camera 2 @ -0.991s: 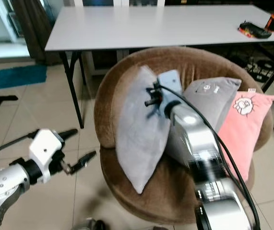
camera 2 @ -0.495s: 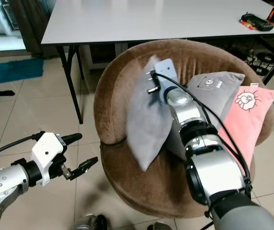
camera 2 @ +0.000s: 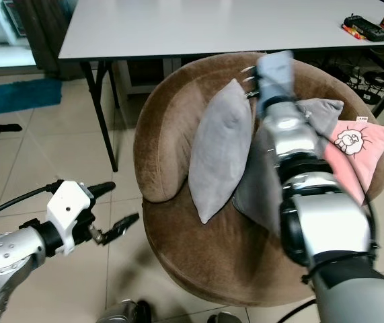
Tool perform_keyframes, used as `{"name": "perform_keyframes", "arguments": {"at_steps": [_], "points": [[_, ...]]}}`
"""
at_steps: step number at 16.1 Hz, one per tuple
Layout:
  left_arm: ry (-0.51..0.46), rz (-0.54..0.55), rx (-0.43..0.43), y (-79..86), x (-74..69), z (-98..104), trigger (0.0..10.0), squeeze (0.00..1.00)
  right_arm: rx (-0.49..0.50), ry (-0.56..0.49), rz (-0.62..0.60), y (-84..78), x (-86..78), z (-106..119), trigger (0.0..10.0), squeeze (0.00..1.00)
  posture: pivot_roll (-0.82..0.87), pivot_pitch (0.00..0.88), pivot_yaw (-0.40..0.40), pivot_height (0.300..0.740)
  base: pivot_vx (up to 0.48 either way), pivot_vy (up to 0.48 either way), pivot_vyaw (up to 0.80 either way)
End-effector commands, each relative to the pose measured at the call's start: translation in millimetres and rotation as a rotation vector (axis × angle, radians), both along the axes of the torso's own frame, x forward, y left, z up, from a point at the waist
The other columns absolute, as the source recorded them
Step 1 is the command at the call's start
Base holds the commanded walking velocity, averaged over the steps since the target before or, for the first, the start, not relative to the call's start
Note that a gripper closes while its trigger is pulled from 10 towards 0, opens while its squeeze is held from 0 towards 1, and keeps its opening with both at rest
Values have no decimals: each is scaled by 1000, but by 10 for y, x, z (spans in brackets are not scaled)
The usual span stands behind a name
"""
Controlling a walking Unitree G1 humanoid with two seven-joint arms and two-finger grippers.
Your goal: Move the pillow to the sofa from floor
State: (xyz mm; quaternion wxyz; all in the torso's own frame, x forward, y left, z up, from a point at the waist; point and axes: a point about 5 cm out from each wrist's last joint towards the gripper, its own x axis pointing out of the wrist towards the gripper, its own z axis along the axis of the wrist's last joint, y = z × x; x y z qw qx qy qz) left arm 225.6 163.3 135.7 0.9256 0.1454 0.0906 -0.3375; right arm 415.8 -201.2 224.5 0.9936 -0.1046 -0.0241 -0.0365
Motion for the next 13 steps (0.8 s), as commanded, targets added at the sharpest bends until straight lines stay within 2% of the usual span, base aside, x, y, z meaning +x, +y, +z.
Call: {"name": "perform_keyframes", "arguments": {"at_steps": [1,3,5,6,7,8,9,10,11,13], "points": [[-56,66,0,22,71,41,10000,0,60,-16,-2,-117,-19,17,10000,0,0,110,37,740,0,0,0],[-108,144,-32,24,134,89,10000,0,81,-41,14,-183,-39,39,10000,0,-6,108,39,740,0,0,0],[-174,247,-67,-9,170,146,10000,0,122,-62,105,-156,-116,-66,10000,0,-18,94,37,740,0,0,0],[-196,281,-84,-25,164,165,10000,0,139,-80,136,-117,-222,-118,10000,0,-24,88,34,740,0,0,0],[-215,303,-94,-43,138,180,10000,0,171,-96,137,-77,-406,-174,10000,0,-28,86,31,740,0,0,0],[-223,326,-101,-50,107,177,10000,0,185,-94,132,-48,-576,-240,10000,0,-39,85,32,740,0,-311,0],[-224,341,-107,-51,88,170,10000,0,185,-93,118,-42,-673,-285,10000,0,-39,85,32,740,0,-368,0],[-229,362,-122,-54,54,158,10000,0,205,-92,70,-47,-858,-383,10000,0,-42,83,32,740,0,-480,0],[-231,366,-125,-56,46,156,10000,0,215,-93,56,-53,-904,-408,10000,0,-45,83,30,740,0,-480,0],[-236,378,-122,-53,43,150,10000,0,222,-77,-12,-34,-1258,-609,10000,0,-46,85,27,740,0,-480,0]]}}
